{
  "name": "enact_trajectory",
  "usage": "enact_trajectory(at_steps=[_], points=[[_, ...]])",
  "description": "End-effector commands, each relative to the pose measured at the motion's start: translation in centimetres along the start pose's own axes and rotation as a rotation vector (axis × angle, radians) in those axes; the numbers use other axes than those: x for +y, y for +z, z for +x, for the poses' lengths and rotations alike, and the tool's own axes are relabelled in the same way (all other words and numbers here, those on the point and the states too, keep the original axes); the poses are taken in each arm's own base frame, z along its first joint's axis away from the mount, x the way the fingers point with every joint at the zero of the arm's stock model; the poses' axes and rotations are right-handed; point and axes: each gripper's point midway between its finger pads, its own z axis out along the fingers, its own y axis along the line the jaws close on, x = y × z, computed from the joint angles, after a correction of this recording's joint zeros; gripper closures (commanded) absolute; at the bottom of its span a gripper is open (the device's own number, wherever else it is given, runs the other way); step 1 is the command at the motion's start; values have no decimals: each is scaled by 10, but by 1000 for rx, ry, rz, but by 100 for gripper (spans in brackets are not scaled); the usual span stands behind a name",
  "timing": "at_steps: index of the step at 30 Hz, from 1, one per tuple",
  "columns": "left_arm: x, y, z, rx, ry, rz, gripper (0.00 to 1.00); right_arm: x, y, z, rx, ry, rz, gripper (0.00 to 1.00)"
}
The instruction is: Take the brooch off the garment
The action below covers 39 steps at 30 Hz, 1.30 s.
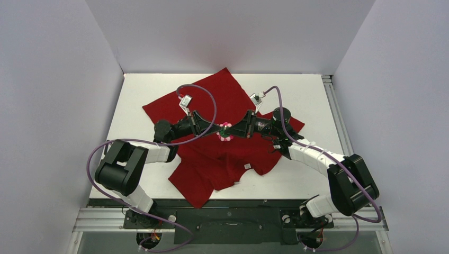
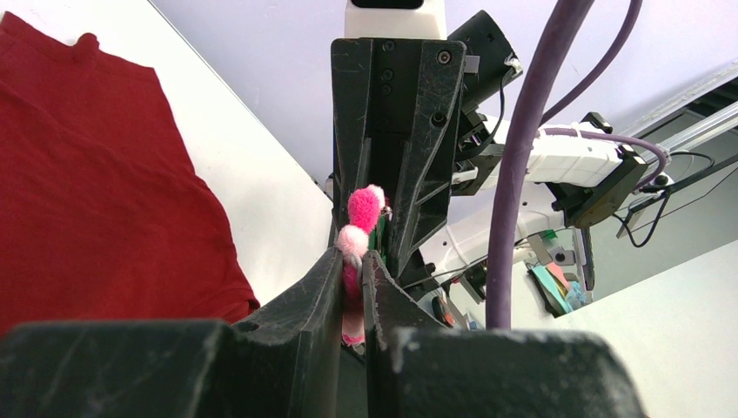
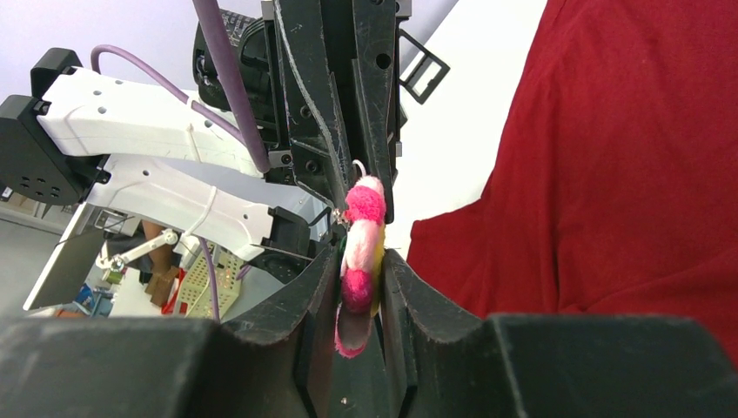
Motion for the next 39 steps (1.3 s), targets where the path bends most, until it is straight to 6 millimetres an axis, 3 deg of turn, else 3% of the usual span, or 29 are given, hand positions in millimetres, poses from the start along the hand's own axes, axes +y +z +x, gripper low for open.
enact_trajectory(at_steps=[1,4,12,14,15,16,17,19,24,27,31,32,33,34,35,36,37,38,39], points=[[-8,1,-5,-29,49,36,100,3,5,-6,-12,-47,-20,78],[-7,1,-5,-28,47,35,100,3,5,-6,-12,-47,-21,80],[-8,1,-4,-20,55,42,100,2,6,-5,-13,-46,-23,100],[-9,1,-4,-9,74,45,75,2,5,-6,-16,-47,-24,100],[-10,1,-4,-7,84,43,51,2,5,-5,-17,-49,-25,100],[-4,-1,-6,-4,97,18,42,2,4,-5,-16,-49,-27,100],[-5,-3,-8,-6,115,9,20,1,4,-5,-16,-51,-27,100],[2,-10,-18,-24,183,-40,0,1,2,-4,-9,-45,-32,100],[17,-29,-36,3,245,-139,4,7,0,-2,13,-41,-69,100],[26,-45,-62,-12,345,-209,4,10,-2,0,23,-28,-86,100],[51,-75,-97,-30,324,-406,4,14,-5,1,37,-14,-106,100],[48,-77,-107,-33,355,-430,4,15,-5,1,38,-12,-108,100],[56,-86,-108,-6,403,-484,4,15,-6,0,40,-2,-111,100],[49,-87,-117,7,474,-502,4,15,-7,0,37,0,-111,100],[60,-95,-111,64,515,-562,4,16,-8,0,39,4,-112,100],[55,-91,-119,84,581,-580,4,15,-9,-1,38,9,-109,100],[70,-103,-114,147,630,-680,4,15,-10,-1,39,9,-107,100],[67,-98,-117,173,689,-699,4,12,-11,-2,39,11,-99,100],[75,-108,-118,213,738,-777,4,11,-11,-3,37,10,-93,100]])
